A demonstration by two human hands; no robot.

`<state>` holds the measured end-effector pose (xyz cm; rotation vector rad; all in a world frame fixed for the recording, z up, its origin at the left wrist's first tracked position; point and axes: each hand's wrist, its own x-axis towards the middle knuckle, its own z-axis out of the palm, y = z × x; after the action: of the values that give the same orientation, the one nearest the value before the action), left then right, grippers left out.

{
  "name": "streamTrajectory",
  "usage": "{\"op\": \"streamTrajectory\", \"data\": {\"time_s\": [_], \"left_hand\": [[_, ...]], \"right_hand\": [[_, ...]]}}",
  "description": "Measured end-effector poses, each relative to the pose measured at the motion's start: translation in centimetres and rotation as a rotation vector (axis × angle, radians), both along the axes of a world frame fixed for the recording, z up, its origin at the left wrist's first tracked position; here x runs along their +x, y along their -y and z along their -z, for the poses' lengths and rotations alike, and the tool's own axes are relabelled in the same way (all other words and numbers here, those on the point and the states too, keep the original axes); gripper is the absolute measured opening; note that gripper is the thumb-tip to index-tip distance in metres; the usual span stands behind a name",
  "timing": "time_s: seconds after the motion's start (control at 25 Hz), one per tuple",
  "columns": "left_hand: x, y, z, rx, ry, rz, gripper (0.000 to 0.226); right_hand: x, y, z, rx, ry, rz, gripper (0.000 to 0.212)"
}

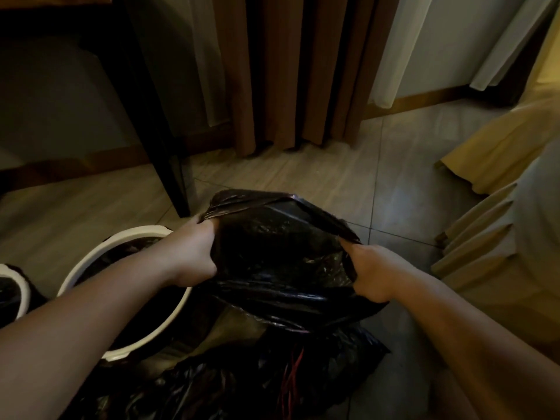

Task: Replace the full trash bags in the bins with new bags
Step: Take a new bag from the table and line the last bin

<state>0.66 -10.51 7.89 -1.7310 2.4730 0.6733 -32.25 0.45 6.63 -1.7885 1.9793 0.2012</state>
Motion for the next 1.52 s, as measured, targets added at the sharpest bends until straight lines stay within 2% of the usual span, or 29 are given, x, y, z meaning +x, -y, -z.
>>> {"op": "streamTrajectory", "data": {"time_s": [0.08, 0.16, 0.28, 0.36, 0.52, 0.64, 0.76, 0.92, 1.08, 1.16, 1.36, 1.44, 1.52], "left_hand": [[-0.6, 0.9, 1.0, -0.022, -0.061, 0.058, 0.084], [-1.0, 2.1, 1.8, -0.035, -0.104, 0.098, 0.099], [-2.1, 3.1, 3.3, -0.074, -0.241, 0.091, 0.109], [-2.8, 3.4, 4.4, -0.028, -0.313, 0.1, 0.116], [-4.6, 5.6, 6.1, 0.085, -0.375, 0.14, 0.119], [-6.5, 7.3, 7.9, 0.205, -0.208, 0.148, 0.106], [-7.6, 7.0, 10.7, 0.288, -0.014, 0.099, 0.082], [-9.2, 6.3, 12.2, 0.347, 0.092, 0.137, 0.043], [-11.5, 6.1, 12.4, 0.426, 0.172, 0.194, 0.041], [-13.0, 5.3, 13.4, 0.513, 0.22, 0.253, 0.041], [-13.7, 5.4, 16.4, 0.646, 0.253, 0.273, 0.037], [-13.2, 6.1, 17.1, 0.568, 0.258, 0.266, 0.032], [-12.6, 6.9, 16.9, 0.379, 0.287, 0.23, 0.021]], "right_hand": [[0.3, 0.2, 0.4, -0.017, 0.044, -0.011, 0.092], [0.8, 1.0, 0.8, -0.047, 0.178, 0.026, 0.095], [1.5, 3.0, 2.0, -0.128, 0.409, 0.164, 0.086], [2.4, 4.1, 3.3, -0.164, 0.518, 0.257, 0.082], [4.5, 6.7, 6.2, -0.148, 0.622, 0.27, 0.069], [5.5, 8.7, 8.3, -0.067, 0.473, 0.199, 0.06], [6.1, 10.1, 10.3, 0.103, 0.321, 0.066, 0.059], [6.8, 11.8, 12.4, 0.226, 0.193, -0.046, 0.043], [7.9, 12.8, 13.5, 0.361, 0.017, -0.122, 0.014], [8.4, 12.9, 13.5, 0.402, -0.053, -0.15, 0.019], [8.2, 12.8, 12.2, 0.367, 0.057, -0.148, 0.04], [7.5, 12.2, 11.5, 0.265, 0.139, -0.092, 0.041], [6.6, 11.3, 10.6, 0.166, 0.212, 0.019, 0.043]]}}
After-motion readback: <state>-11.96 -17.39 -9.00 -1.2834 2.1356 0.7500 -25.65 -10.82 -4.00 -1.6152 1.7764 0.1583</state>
